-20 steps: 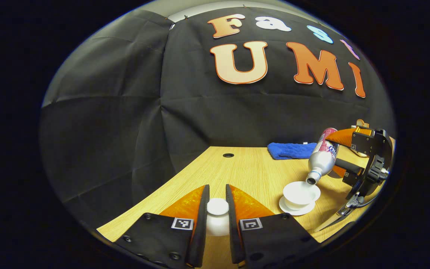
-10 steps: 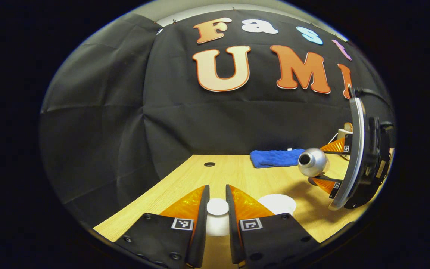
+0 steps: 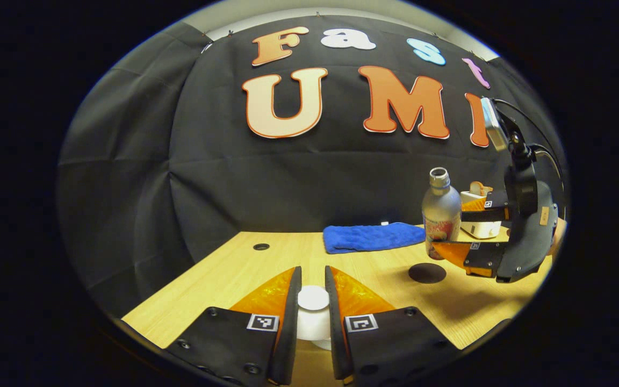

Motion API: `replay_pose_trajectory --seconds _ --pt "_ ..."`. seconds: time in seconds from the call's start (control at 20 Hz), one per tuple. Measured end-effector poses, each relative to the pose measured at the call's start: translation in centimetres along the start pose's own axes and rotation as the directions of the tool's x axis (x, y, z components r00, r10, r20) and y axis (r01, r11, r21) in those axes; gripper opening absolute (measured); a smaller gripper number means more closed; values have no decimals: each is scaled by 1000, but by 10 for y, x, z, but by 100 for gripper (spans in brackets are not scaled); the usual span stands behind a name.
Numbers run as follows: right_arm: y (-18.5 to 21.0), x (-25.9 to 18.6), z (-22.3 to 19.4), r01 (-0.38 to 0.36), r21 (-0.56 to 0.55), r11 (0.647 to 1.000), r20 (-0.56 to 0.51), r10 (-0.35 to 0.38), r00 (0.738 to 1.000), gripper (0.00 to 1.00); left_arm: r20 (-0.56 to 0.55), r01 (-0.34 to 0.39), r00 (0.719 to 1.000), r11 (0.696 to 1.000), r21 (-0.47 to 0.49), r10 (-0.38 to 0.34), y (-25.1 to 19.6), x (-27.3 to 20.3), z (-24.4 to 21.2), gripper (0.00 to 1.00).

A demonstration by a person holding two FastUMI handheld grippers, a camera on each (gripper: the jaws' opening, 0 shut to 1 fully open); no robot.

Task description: Open the teacup lid with one hand, grasp the water bottle and pour water into the teacup with the other hand; after pouring, place the water bottle on the coaster and then close the teacup lid.

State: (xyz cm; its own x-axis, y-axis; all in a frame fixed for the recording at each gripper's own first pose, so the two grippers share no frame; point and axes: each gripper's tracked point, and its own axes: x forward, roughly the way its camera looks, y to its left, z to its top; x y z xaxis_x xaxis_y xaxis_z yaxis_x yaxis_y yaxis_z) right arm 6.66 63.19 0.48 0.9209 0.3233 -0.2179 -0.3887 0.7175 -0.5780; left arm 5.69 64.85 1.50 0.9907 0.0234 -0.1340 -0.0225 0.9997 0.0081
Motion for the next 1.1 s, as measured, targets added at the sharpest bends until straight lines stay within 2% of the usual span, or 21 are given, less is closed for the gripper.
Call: replay_pose_trajectory --seconds 0.05,0.15,0.3,0.35,0.4,0.7,0.75,0.9,0.95,1.1 --pt "3 -1 -1 -7 53 999 -9 7 1000 77 -8 14 1000 1000 -11 -14 -5 4 -4 31" --pt "10 0 -6 -11 131 991 -25 14 1000 77 -30 32 999 999 -24 -33 -13 11 -16 31" --pt "13 2 -11 -11 193 981 -41 19 999 77 -56 50 997 998 -39 -53 -21 19 -27 31" --pt "15 1 -12 -14 214 977 -48 25 999 77 -72 54 996 998 -42 -57 -22 22 -33 28" --pt "17 2 -13 -18 235 972 -52 31 998 77 -83 55 995 998 -44 -58 -23 25 -38 31" --pt "27 6 -20 -38 312 949 -81 66 995 77 -143 48 988 998 -49 -55 -27 33 -60 31" --pt "27 7 -23 -37 318 947 -90 69 994 77 -154 47 987 998 -47 -53 -27 34 -63 34" --pt "28 13 -32 -35 349 936 -103 75 992 77 -149 48 987 998 -47 -55 -28 33 -63 31" --pt "28 15 -34 -34 366 930 -106 78 991 78 -148 49 987 998 -48 -56 -28 33 -62 36" --pt "28 20 -43 -34 417 908 -122 93 988 77 -145 47 988 998 -50 -54 -28 33 -62 36"
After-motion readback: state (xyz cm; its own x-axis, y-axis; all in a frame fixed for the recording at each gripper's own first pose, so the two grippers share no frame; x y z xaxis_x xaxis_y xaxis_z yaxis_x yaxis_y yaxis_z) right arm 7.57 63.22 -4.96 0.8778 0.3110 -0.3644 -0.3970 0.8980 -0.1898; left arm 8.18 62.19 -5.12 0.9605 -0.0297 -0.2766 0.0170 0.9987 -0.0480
